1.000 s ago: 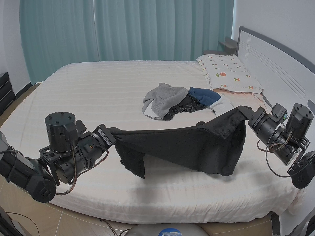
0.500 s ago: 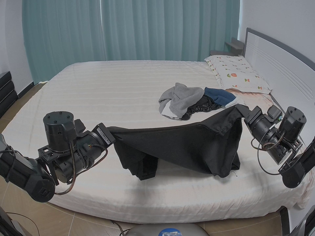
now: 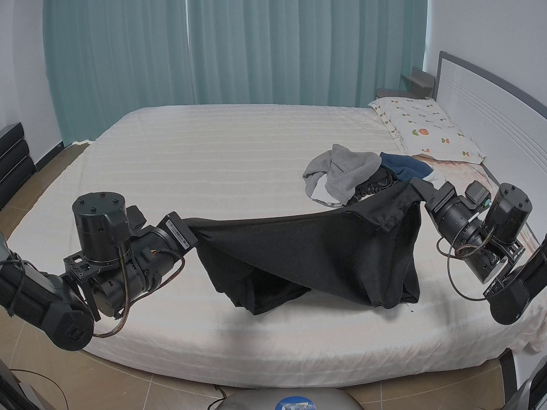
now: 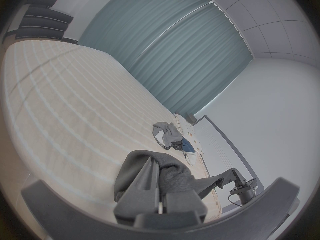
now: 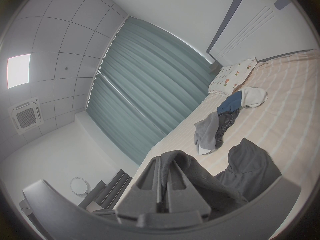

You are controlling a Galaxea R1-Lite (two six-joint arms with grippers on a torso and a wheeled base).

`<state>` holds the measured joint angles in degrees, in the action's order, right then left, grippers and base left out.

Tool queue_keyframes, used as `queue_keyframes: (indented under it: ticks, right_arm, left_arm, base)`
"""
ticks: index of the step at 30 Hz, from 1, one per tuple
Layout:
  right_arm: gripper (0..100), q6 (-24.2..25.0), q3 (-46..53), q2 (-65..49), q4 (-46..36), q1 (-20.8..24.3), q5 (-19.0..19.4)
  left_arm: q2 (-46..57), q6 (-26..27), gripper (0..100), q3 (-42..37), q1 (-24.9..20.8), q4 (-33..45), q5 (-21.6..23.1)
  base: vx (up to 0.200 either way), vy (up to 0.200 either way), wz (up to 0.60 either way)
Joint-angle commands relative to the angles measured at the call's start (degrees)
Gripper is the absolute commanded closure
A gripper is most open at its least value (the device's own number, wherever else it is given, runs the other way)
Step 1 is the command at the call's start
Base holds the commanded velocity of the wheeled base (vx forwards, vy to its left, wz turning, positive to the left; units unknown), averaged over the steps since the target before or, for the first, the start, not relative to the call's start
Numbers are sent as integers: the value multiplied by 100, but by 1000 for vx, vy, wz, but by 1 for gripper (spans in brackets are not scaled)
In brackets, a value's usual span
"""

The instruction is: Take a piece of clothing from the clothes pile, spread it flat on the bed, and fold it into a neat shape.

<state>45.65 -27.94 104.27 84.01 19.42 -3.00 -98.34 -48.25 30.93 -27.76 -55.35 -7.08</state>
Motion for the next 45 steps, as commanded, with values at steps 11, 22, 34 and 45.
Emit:
queue_keyframes:
  ticks: [11, 22, 34, 45]
  right_arm:
    - [100, 5, -10, -99, 2, 44, -8]
    - [100, 5, -1, -108, 2, 62, -8]
    - [100, 5, -1, -126, 2, 141, -17]
    - [100, -4, 34, -231, 2, 123, -8]
  left_arm:
    - [228, 9, 100, 1, 16, 33, -4]
    - [254, 17, 100, 1, 25, 41, -12]
    - [245, 17, 100, 1, 25, 41, -4]
    - [210, 35, 100, 1, 16, 33, 14]
  base:
    - [0, 200, 0]
    - [0, 200, 0]
    - [0, 200, 0]
    - [0, 164, 0]
